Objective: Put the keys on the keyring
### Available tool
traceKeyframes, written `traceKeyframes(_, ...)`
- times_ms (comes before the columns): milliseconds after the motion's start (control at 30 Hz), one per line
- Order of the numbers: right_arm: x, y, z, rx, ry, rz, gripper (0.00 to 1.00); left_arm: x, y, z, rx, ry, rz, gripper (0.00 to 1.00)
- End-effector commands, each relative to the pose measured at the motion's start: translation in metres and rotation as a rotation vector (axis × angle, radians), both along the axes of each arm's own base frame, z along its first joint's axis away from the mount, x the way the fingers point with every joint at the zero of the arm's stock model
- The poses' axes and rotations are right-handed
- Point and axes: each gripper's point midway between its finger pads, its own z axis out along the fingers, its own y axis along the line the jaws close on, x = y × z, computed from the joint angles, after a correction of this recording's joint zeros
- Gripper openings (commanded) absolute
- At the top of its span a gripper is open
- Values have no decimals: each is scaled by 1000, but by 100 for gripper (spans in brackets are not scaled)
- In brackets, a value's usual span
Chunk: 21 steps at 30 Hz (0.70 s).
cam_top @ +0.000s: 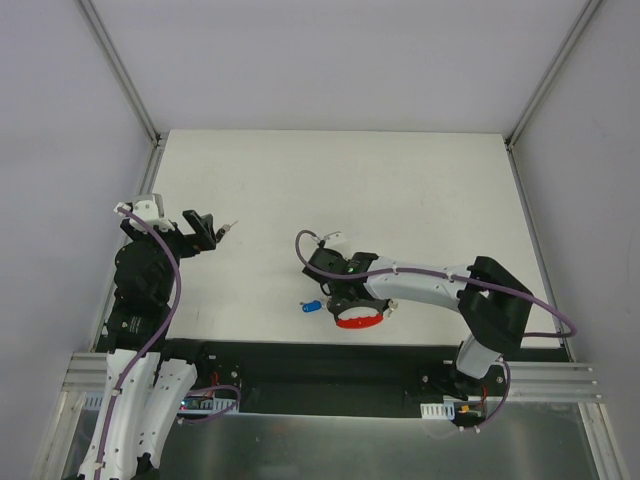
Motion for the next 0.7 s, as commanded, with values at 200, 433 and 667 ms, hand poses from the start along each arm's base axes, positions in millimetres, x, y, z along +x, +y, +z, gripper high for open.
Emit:
traceKeyframes(200,-3,33,20,104,74,60,28,3,-5,3,9,-21,-27,99)
traceKeyframes(433,0,36,8,70,89,27,31,3,-5,3,10,-21,-27,99)
traceKeyframes(667,11,26,0,-18,44,-6,30,2,-5,4,8,-24,-28,99)
